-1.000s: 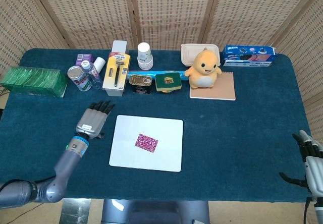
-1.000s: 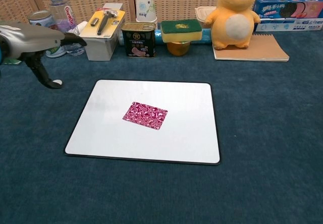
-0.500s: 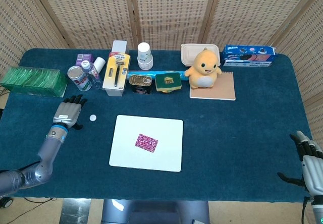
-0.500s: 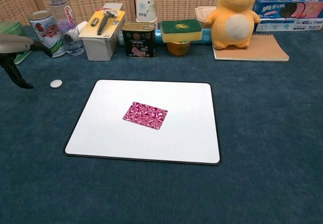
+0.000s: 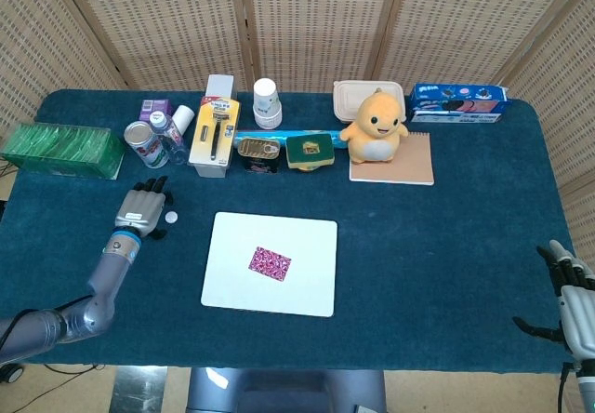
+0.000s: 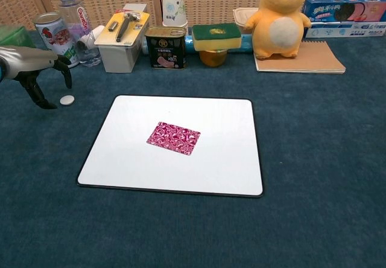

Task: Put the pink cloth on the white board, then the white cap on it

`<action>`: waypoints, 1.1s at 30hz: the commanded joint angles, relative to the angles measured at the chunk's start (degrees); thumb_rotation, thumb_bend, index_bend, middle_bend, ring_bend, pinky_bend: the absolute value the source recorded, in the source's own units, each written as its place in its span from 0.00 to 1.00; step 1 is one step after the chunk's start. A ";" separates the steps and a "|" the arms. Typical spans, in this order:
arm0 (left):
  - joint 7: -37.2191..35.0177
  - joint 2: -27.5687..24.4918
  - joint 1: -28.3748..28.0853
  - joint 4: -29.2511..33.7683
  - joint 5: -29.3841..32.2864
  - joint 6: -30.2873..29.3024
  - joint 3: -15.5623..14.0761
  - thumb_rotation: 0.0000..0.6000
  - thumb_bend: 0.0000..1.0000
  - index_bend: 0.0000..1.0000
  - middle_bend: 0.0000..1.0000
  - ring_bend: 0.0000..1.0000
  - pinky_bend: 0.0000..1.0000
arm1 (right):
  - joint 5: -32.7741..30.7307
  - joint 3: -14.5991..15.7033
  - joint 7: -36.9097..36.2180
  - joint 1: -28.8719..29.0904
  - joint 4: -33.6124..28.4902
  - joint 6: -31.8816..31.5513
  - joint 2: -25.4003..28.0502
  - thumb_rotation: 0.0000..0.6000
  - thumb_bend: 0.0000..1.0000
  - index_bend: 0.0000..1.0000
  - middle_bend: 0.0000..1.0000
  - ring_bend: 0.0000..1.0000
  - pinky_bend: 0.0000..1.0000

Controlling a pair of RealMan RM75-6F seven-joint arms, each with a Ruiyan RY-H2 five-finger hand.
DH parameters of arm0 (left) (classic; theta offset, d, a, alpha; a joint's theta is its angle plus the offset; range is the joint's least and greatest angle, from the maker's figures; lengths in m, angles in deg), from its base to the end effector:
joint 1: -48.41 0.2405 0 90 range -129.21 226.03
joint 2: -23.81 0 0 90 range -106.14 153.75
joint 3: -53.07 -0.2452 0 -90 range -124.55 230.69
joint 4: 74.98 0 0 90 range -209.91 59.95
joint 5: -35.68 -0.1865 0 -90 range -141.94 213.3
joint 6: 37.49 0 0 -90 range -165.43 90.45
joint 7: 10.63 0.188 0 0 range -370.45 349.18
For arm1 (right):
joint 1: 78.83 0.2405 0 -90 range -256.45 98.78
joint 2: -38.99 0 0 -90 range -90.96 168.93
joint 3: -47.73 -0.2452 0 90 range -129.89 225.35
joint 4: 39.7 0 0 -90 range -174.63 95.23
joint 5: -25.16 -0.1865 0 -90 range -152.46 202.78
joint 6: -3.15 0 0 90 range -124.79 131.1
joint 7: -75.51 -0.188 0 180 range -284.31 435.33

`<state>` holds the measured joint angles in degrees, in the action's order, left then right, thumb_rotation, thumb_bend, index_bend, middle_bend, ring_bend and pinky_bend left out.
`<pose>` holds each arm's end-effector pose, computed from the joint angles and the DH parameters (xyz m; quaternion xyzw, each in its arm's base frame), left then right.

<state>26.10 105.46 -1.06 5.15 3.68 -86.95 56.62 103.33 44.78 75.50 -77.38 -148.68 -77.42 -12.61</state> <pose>-0.2239 0.4052 0.0259 -0.7273 -0.4076 -0.1607 0.5283 -0.2893 -0.1999 0.2081 0.5447 -0.4769 0.3478 0.5958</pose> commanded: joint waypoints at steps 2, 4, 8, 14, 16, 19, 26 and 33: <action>0.21 0.48 -0.24 -0.44 0.32 -0.42 0.15 1.00 0.23 0.33 0.00 0.00 0.10 | -0.11 -0.03 -0.31 -0.03 0.07 -0.01 0.08 1.00 0.11 0.02 0.00 0.00 0.00; 0.33 0.87 -0.35 -0.93 0.47 -0.40 0.12 1.00 0.23 0.34 0.00 0.00 0.10 | -0.32 -0.19 -0.64 -0.05 0.14 -0.10 0.20 1.00 0.11 0.02 0.00 0.00 0.00; 0.45 1.85 -0.43 -1.86 0.42 -0.66 0.08 1.00 0.24 0.35 0.00 0.00 0.10 | -0.26 -0.14 -0.64 -0.03 0.16 -0.03 0.20 1.00 0.11 0.02 0.00 0.00 0.00; 0.54 3.28 -0.51 -3.00 0.27 -1.14 0.26 1.00 0.24 0.35 0.00 0.00 0.10 | -0.25 -0.15 -0.77 -0.01 0.15 -0.03 0.27 1.00 0.11 0.02 0.00 0.00 0.00; 0.68 3.64 -0.55 -3.45 0.40 -1.30 0.36 1.00 0.24 0.35 0.00 0.00 0.10 | -0.28 -0.15 -0.83 -0.01 0.18 -0.01 0.32 1.00 0.11 0.02 0.00 0.00 0.00; 0.79 4.05 -0.58 -3.99 0.79 -1.21 0.52 1.00 0.24 0.36 0.00 0.00 0.10 | -0.29 -0.16 -0.94 0.02 0.18 0.03 0.37 1.00 0.11 0.02 0.00 0.00 0.00; 0.72 4.90 -0.40 -5.04 0.70 -0.88 0.51 1.00 0.24 0.38 0.00 0.00 0.10 | -0.37 -0.16 -0.95 0.11 0.18 0.20 0.38 1.00 0.11 0.02 0.00 0.00 0.00; 0.84 5.77 -0.15 -6.27 0.51 -1.01 0.51 1.00 0.24 0.43 0.00 0.00 0.10 | -0.44 -0.27 -0.70 0.01 0.17 -0.20 0.29 1.00 0.11 0.02 0.00 0.00 0.00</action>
<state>26.92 111.19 -1.23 -1.08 4.20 -87.95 57.13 102.89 44.52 74.80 -77.37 -148.50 -77.62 -12.32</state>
